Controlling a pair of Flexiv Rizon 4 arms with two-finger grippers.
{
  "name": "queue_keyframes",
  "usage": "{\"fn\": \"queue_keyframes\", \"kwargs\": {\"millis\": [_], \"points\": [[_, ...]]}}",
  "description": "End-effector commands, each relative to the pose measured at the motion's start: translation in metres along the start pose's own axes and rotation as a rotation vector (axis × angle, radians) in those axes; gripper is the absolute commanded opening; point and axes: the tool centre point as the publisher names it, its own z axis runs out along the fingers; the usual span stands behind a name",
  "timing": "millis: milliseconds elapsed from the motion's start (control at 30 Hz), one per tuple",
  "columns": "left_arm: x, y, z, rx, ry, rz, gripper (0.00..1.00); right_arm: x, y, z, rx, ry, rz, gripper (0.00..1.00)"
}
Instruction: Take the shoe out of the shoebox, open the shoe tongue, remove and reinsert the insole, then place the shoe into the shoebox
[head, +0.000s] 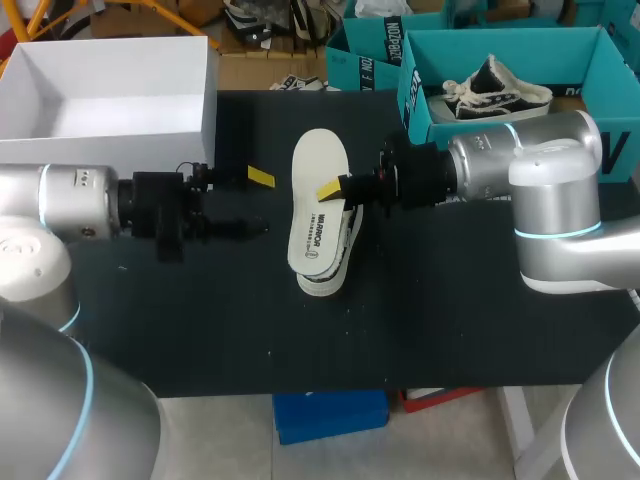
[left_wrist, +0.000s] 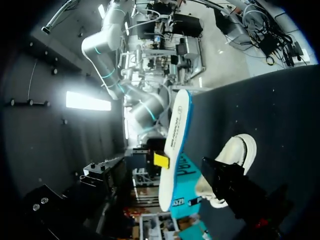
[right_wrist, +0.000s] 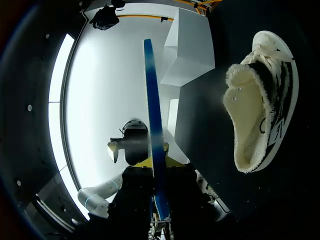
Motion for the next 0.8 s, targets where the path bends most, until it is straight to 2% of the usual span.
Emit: {"fn": "queue_keyframes", "kwargs": {"millis": [33, 200, 433, 667, 800], "points": [[0.013, 0.005, 0.016, -0.023, -0.044, 0.004, 1.00, 0.000, 0.000, 0.001, -0.002, -0.001, 0.000, 0.00], [0.018, 0.012, 0.022, -0.058, -0.118, 0.021, 1.00, 0.000, 0.000, 0.001, -0.002, -0.001, 0.000, 0.00], [0.021, 0.018, 0.032, -0.066, -0.133, 0.029, 1.00, 0.000, 0.000, 0.001, -0.002, -0.001, 0.000, 0.00], [0.016, 0.024, 0.041, -0.075, -0.138, 0.060, 0.87, 0.000, 0.000, 0.001, -0.002, -0.001, 0.000, 0.00], [0.014, 0.030, 0.045, -0.072, -0.134, 0.079, 0.85, 0.000, 0.000, 0.001, -0.002, -0.001, 0.000, 0.00]]}}
